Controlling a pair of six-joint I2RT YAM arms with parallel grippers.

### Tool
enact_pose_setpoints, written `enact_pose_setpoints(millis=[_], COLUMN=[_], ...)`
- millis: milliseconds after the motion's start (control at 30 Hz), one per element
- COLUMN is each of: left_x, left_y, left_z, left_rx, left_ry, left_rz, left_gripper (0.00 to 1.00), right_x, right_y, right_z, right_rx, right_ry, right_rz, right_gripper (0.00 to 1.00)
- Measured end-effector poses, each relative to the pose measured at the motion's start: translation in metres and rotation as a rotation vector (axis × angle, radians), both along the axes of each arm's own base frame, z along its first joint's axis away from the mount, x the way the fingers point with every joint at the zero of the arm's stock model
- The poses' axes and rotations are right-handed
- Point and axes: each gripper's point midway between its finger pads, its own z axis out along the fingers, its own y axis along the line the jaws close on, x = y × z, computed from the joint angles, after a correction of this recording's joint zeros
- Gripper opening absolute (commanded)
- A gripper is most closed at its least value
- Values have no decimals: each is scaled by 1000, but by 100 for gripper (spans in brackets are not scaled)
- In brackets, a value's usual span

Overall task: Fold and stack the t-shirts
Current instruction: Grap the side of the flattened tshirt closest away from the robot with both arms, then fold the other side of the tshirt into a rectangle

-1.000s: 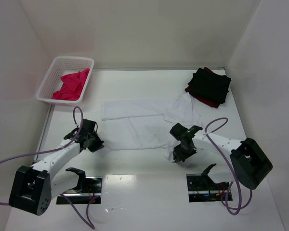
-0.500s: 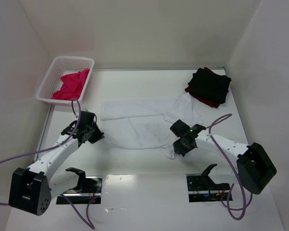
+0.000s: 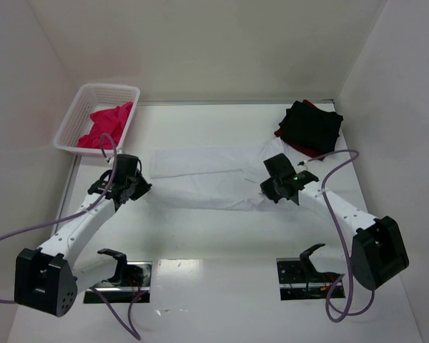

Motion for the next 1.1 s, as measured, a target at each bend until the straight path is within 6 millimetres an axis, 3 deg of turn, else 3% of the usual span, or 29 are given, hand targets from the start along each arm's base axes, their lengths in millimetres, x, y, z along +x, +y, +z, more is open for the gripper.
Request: enact_pose_setpoints(millis=[167,433,567,800,1100], left_x=[25,68,85,107,119], left_y=[3,6,10,23,35], left_z=[-2,-11,-19,-32,-64], left_rx=[44,85,91,94,102], left_ry=[8,21,35,47,114], left_rz=[14,33,49,93,118], left_gripper=[0,0,0,0,0], right_x=[46,85,114,139,168], right_y=[2,-2,4,10,11], right_z=[23,18,20,10,0], right_rx=[-14,-37,-44,-43,-55], right_ry=[-103,-137,-158,-161,-157], right_rz=[18,30,46,63,64], right_gripper=[0,0,0,0,5])
